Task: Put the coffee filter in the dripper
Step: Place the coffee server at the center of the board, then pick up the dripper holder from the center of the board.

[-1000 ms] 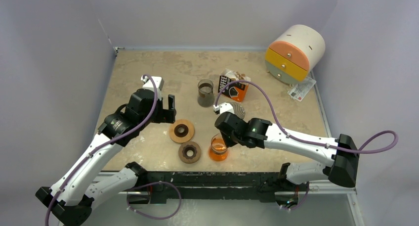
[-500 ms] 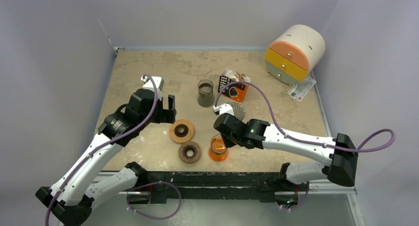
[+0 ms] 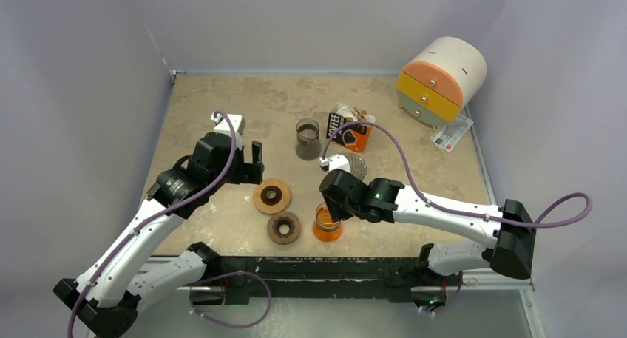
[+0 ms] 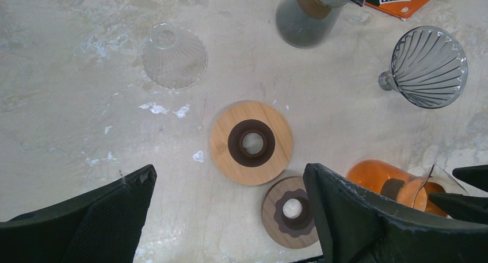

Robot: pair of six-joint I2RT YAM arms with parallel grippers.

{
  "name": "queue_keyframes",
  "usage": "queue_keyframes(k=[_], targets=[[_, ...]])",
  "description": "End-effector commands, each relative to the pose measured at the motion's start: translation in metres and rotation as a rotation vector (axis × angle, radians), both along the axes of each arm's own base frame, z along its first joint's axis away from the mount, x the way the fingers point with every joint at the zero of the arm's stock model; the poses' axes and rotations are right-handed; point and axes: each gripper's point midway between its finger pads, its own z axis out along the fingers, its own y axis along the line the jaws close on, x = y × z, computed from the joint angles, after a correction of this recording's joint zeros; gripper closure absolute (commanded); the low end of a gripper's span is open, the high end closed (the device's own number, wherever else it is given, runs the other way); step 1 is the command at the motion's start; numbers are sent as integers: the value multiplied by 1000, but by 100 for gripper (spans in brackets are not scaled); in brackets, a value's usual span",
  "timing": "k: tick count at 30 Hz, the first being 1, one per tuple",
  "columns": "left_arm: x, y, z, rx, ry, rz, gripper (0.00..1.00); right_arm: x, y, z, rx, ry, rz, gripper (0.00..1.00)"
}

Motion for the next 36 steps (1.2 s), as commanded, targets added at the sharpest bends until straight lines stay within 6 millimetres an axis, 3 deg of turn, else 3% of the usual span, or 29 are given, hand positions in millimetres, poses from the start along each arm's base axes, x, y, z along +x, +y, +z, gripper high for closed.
queue_keyframes(k=[1,6,13,20,36], targets=[[2,-9,6,-61,-5,-1,0,5,6,32,78,-48,-24,45],[-7,-14,0,-112,54,16,2,3,3,54,131,-69,-21,34],[-32,-15,-16,-182,211,84,6,0,-16,74,188,-116,-52,28],[-58,-30,-57,-277,407,118,12,-4,-41,80,204,-161,-69,25],[-87,-48,-140,-283,734,193,24,-12,-83,74,206,-202,-131,24]])
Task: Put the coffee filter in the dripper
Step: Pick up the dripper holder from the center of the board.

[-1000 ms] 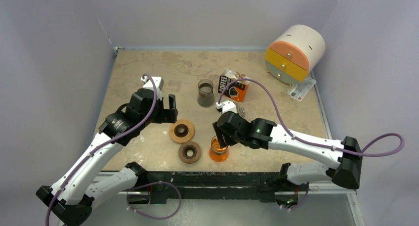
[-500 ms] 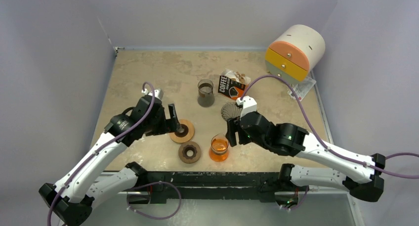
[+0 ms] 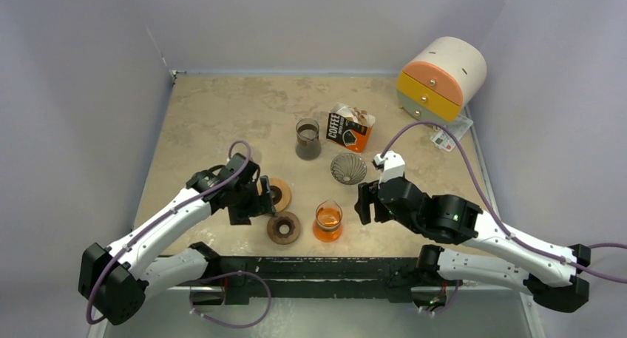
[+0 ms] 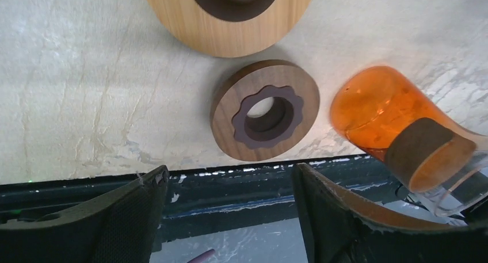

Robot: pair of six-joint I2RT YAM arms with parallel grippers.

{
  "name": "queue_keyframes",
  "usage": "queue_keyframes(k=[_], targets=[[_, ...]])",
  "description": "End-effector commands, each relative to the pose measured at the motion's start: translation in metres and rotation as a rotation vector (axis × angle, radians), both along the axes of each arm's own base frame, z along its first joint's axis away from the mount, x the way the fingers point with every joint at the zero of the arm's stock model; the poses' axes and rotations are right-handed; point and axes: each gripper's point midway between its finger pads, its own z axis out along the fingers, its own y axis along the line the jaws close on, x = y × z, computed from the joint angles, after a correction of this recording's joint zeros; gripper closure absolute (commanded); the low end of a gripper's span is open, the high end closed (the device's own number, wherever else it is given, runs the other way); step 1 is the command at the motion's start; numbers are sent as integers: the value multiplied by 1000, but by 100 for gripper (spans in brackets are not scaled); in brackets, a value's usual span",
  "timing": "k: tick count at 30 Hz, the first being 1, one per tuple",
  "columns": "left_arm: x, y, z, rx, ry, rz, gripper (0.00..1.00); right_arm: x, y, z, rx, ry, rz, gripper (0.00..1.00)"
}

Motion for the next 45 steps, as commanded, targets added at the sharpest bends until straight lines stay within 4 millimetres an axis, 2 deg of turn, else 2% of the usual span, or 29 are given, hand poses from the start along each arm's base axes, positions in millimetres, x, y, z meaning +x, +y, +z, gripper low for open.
queue_keyframes(k=[1,12,20,37,45], targets=[[-3,-11,-12,-44,53,23,25,1,-12,1,0,-21,-42,24],[-5,-26,-48,-44,165,-12,30,-1,-19,-2,-2,-23,-54,23],[-9,-18,-70,29,202,-8,36,-2,-25,-7,-7,-17,-71,23],[-8,-16,-74,113,157,-8,49,-3,-28,-12,-6,-8,-86,23],[-7,-22,-72,132,137,-21,53,-5,-29,-13,5,-2,-90,23]])
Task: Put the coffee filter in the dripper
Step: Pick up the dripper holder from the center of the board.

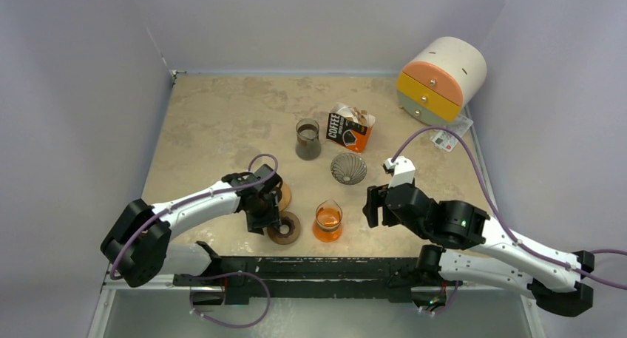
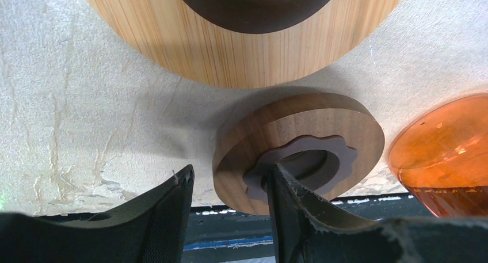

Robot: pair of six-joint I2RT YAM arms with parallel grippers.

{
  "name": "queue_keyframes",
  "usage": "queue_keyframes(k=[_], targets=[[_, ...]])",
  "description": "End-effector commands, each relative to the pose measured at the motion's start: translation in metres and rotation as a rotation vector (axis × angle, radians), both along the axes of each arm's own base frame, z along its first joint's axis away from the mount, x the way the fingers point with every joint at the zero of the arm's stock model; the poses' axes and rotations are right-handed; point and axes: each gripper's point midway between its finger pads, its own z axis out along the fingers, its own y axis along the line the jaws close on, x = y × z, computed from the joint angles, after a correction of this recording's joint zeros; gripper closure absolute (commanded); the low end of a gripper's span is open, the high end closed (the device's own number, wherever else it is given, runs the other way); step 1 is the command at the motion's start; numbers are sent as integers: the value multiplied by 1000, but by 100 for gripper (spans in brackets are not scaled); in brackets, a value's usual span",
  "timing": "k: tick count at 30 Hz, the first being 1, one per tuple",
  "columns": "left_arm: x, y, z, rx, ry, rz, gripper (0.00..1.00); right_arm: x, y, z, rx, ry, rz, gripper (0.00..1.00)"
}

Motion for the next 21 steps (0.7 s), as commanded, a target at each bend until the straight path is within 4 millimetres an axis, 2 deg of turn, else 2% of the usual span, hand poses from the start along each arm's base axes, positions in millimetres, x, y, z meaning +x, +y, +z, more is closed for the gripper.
queue_keyframes(k=[1,11,19,21], targets=[[7,-6,5,14,-28,7,54,1,-4,-1,8,-6,-28,23],[6,-11,2,19,-32,-3,67,-2,-5,-3,14,3,-30,23],[8,-11,9,15,-50,-9,97,-2,-6,0,23,3,-32,23],[9,-11,14,8,-60,-14,100,-2,-6,1,25,3,-30,23]])
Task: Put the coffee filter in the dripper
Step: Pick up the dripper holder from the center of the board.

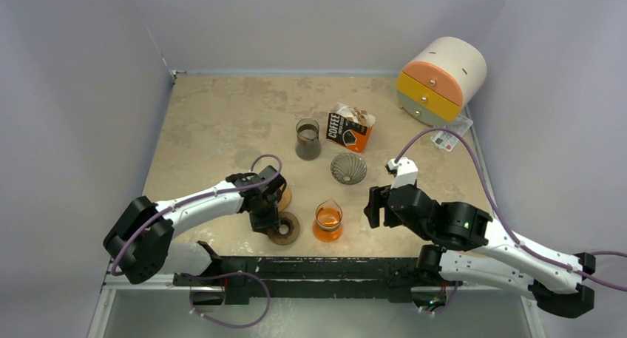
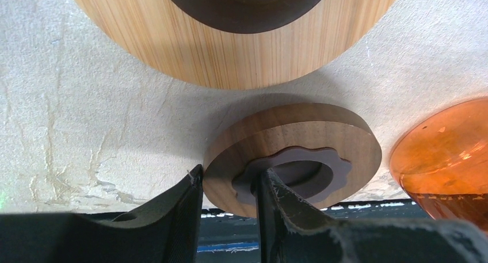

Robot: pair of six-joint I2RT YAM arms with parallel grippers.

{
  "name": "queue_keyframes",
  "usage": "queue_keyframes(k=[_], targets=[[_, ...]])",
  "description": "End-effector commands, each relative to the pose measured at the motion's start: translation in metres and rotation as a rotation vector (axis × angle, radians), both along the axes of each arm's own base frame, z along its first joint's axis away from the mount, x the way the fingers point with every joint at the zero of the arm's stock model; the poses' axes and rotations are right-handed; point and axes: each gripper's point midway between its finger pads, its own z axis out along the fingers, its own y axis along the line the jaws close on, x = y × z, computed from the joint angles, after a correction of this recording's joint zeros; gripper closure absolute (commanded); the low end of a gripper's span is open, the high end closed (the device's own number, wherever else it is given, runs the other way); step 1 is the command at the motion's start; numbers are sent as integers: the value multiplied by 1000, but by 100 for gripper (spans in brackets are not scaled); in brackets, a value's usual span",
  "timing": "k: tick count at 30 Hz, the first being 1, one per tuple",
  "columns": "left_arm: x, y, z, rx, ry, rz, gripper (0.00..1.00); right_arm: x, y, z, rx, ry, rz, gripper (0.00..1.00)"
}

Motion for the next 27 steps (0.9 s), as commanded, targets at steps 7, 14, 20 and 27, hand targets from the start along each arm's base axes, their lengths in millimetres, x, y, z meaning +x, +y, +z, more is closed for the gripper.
queue_keyframes(k=[7,14,20,27], targets=[[14,-9,42,-36,-84,-56,100,1,-4,12,15,-19,-19,23],[17,-18,88,-89,-126,-161,100,1,-5,23,33,-23,-31,23],[22,-24,140,-128,-182,-249,100,2,-5,30,44,-35,-31,23],[29,-53,185,-235,-218,-357,100,4,-14,39,29,-55,-47,23]])
